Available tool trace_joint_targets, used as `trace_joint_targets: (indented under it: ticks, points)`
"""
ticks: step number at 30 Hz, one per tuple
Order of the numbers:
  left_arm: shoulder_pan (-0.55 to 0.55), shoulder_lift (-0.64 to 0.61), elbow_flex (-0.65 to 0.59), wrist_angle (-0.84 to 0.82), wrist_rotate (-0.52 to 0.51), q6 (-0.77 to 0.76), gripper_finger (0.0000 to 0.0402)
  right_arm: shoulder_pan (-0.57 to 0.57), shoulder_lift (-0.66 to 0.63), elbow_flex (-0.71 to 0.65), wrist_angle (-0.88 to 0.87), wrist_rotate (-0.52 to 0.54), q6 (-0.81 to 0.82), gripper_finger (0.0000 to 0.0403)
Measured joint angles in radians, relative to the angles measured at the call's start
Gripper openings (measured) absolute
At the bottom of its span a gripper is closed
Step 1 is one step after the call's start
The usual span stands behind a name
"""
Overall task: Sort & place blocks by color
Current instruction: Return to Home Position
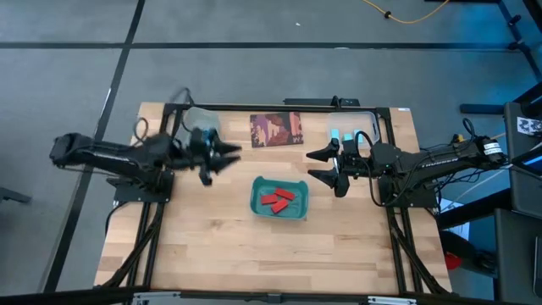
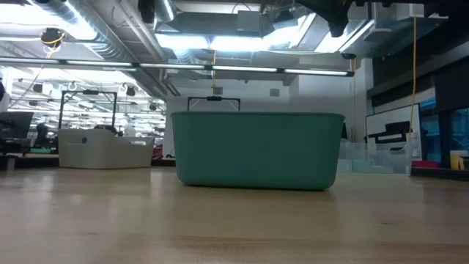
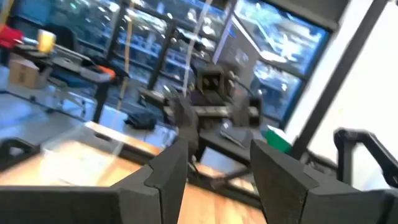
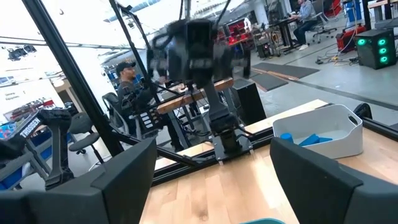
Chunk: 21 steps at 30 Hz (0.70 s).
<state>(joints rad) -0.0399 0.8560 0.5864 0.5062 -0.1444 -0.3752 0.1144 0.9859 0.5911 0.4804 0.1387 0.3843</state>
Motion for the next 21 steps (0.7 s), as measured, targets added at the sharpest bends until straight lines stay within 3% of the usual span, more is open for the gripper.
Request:
trace_joint_targets:
  ticks: [6,16,21]
  points:
    - [-0.095,0.051,-0.013,0.011,-0.027,0.053,0.0166,0.0,0.0,0.0,0.002,0.0,0.0,0.0318]
    - [-0.094,0.051,-0.013,0.007,-0.027,0.096,0.0166,0.0,0.0,0.0,0.002,0.0,0.0,0.0318]
    - [-0.093,-0.008,-0.014,-0.02,-0.027,0.137,0.0155,0.0,0.0,0.0,0.002,0.0,0.0,0.0318]
